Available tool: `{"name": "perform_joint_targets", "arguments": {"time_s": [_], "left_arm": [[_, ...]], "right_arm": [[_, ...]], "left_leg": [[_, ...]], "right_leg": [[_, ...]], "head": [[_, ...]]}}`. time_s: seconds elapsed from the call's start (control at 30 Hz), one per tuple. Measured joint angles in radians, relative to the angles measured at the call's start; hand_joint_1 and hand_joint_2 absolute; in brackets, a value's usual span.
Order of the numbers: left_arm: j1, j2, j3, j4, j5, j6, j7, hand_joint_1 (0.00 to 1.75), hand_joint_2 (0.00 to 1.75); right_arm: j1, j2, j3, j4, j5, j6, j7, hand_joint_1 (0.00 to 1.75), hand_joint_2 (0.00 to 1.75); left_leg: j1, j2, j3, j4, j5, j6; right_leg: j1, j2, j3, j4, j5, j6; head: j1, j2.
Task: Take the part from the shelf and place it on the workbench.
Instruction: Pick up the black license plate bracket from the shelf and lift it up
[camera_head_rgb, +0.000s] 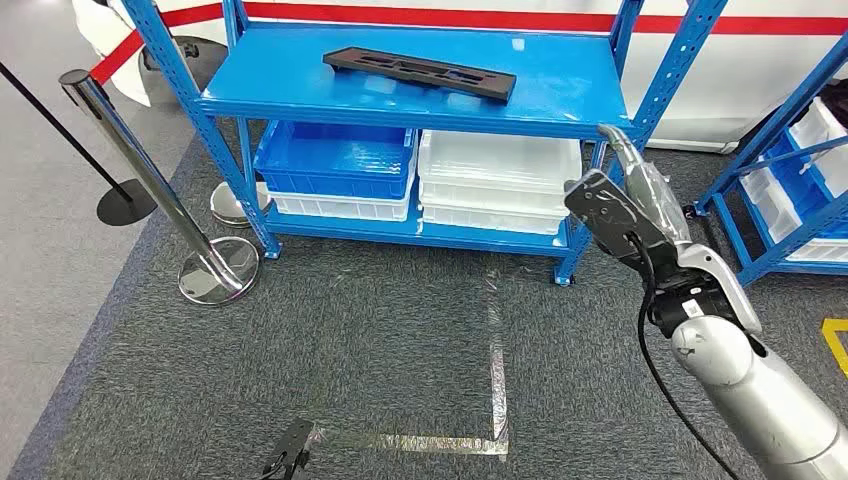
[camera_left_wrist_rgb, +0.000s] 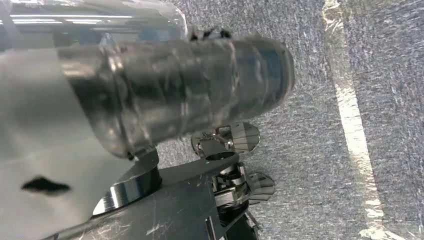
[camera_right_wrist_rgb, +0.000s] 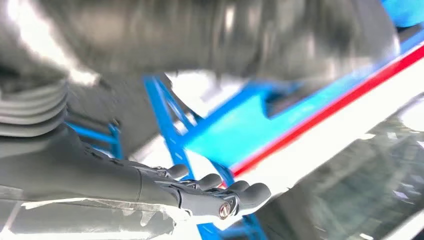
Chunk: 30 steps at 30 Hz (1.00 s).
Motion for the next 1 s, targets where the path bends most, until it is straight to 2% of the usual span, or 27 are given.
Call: {"name": "perform_joint_targets", "arguments": {"time_s": [0.13,0.33,0.47,0.6,0.73,0.87,0.93,1.0], "left_arm": [[-0.004,0.000,-0.005,0.002,0.009,-0.004,-0.008,0.00,0.00],[-0.014,0.005,-0.017,0.006,0.025,-0.010,-0.022,0.00,0.00],[-0.016,0.013,-0.025,0.009,0.039,0.001,-0.026,0.00,1.75],[-0.017,0.028,-0.025,0.012,0.068,0.030,-0.037,0.00,1.75],[-0.017,0.049,-0.025,0.017,0.120,0.067,-0.050,0.00,0.00],[-0.017,0.070,-0.024,0.020,0.181,0.091,-0.058,0.00,0.00],[-0.017,0.084,-0.021,0.022,0.217,0.092,-0.060,0.00,0.00],[-0.017,0.095,-0.014,0.023,0.251,0.091,-0.071,0.00,0.00]], "right_arm": [[-0.063,0.017,0.057,-0.022,0.047,0.037,0.012,0.00,1.75],[-0.179,0.076,0.168,-0.046,0.155,0.118,0.023,0.00,1.75],[-0.253,0.122,0.253,-0.049,0.229,0.173,0.024,0.00,1.75],[-0.321,0.167,0.326,-0.050,0.301,0.232,0.027,0.00,1.75],[-0.385,0.208,0.410,-0.049,0.364,0.296,0.032,0.00,1.75],[-0.434,0.241,0.473,-0.049,0.414,0.363,0.040,0.00,1.75],[-0.454,0.256,0.493,-0.047,0.432,0.397,0.042,0.00,1.75],[-0.478,0.265,0.517,-0.046,0.444,0.429,0.045,0.00,1.75]], "left_leg": [[0.000,0.000,0.000,0.000,0.000,0.000],[0.000,0.000,0.000,0.000,0.000,0.000],[0.000,0.000,0.000,0.000,0.000,0.000],[0.000,0.000,0.000,0.001,0.000,0.000],[-0.002,-0.001,-0.002,0.005,0.000,0.000],[-0.003,-0.001,-0.005,0.008,0.000,0.001],[0.002,0.001,-0.002,-0.002,0.007,0.009],[0.012,0.005,0.005,-0.019,0.017,0.019]], "right_leg": [[0.000,0.000,0.000,0.000,0.000,0.000],[0.000,0.000,0.000,0.001,0.000,0.000],[0.001,0.000,0.000,0.001,0.000,0.000],[0.000,0.000,0.000,0.000,0.000,0.000],[-0.001,0.000,0.000,-0.001,0.001,0.000],[-0.002,0.000,-0.001,-0.004,0.004,0.005],[-0.001,0.001,-0.002,-0.006,0.005,0.011],[0.003,-0.001,-0.020,0.027,-0.013,0.016]], "head": [[0.000,0.000],[0.000,0.000],[0.000,0.000],[0.000,0.000],[0.000,0.000],[0.000,0.000],[0.000,0.000],[0.003,0.000]]}}
